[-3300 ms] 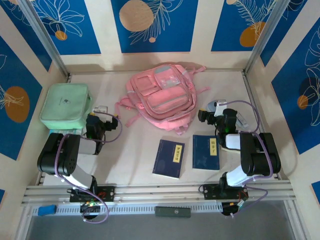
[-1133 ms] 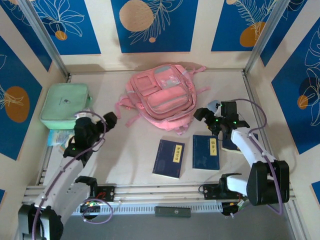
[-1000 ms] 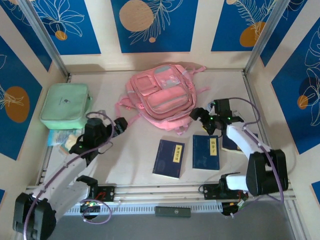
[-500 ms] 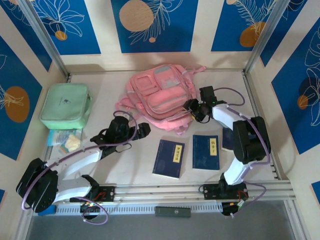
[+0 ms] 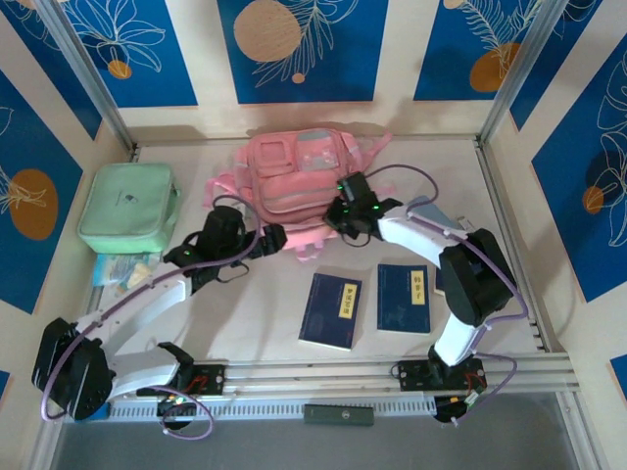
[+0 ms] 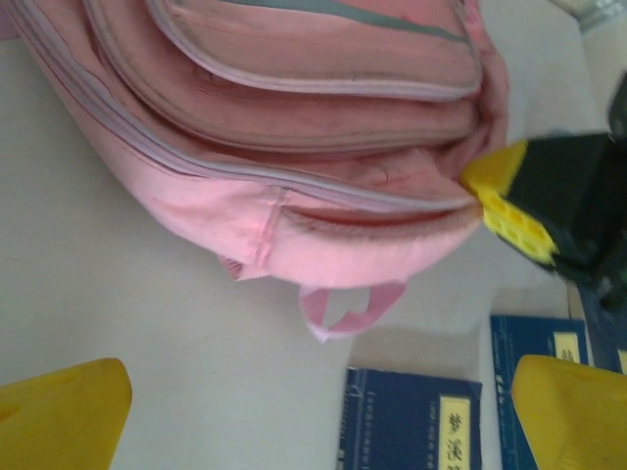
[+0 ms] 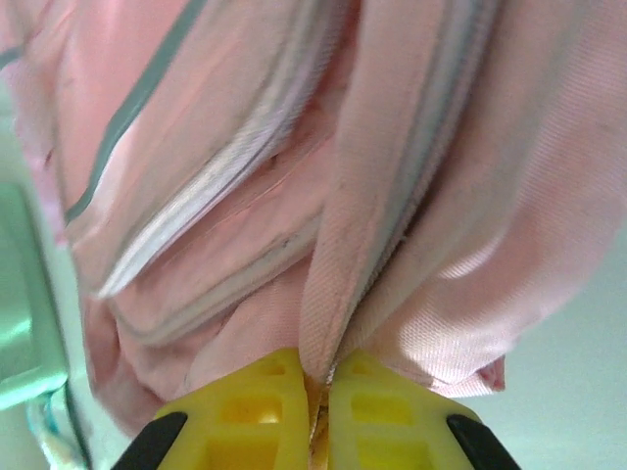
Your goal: Pack books, pencil case, and school supplies into a backpack
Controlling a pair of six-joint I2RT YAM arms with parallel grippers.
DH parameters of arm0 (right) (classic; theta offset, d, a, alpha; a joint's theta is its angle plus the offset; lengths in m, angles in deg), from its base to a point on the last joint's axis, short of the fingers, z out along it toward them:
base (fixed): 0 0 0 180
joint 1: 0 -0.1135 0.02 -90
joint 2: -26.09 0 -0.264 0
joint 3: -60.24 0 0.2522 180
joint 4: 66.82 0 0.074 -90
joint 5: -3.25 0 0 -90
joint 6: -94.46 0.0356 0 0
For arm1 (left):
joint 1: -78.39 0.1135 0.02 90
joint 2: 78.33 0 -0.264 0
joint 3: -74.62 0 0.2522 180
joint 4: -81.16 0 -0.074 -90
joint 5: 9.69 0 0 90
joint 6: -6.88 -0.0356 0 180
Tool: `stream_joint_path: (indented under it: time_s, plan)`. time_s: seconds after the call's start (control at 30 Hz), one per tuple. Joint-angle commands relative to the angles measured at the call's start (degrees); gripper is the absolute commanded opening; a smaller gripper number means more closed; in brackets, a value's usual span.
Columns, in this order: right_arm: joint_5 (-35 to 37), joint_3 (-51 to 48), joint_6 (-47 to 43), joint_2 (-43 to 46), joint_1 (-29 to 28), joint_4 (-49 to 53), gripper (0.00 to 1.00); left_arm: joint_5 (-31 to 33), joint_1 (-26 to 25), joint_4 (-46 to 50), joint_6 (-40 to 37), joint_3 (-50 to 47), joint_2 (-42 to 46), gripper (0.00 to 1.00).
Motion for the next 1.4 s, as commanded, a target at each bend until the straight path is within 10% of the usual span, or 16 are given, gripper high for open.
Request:
stream_joint_path:
  time_s: [0.0,0.23,0.47,0.83,1.37]
  plan:
    - [4.9,5.3,3.5,-0.9,-7.9,-3.6,0.10,-2.1,5.2,8.2,-2.0,0.7,3.5,0.99]
    - [10.4,5.6,-3.4,1.9,-13.8,-0.3,0.59,-6.4,11.3,9.2,-1.7,-1.1,5.3,0.99]
    - [3.1,-1.8,-13.6,11.0,-2.2,3.2,0.99,-10.9,9.1,0.1,3.7,-4.6,2.0,0.99]
    - [-20.4,8.5,-25.0,-7.0,17.4,2.2,1.00,-6.7,-2.9,-12.7,9.1,-3.0,-10.2,0.99]
    - [-17.7,30.8,-27.1,-28.4,17.7,9.5,0.80,-3.9,-3.9,-14.1,6.9,-0.5,-16.3,0.99]
